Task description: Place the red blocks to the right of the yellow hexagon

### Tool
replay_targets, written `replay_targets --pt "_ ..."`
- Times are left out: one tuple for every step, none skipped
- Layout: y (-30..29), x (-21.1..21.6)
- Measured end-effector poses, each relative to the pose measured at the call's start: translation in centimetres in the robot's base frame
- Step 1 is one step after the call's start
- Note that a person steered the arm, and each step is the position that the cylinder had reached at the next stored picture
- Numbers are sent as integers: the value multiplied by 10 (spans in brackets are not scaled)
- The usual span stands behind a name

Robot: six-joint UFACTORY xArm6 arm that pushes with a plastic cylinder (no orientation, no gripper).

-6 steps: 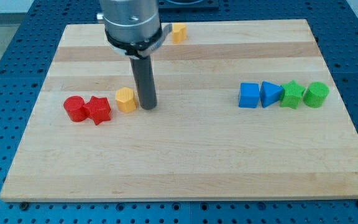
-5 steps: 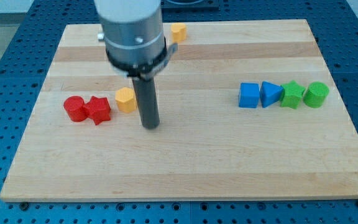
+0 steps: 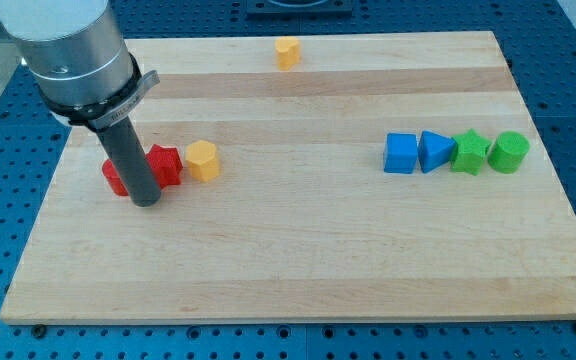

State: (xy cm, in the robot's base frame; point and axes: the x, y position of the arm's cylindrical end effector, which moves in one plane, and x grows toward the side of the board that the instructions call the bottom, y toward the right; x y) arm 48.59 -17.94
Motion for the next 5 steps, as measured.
replay_targets --pt "-3 16" --pt "-32 45" --pt "-56 32" --pt "-56 15" --pt "-56 9"
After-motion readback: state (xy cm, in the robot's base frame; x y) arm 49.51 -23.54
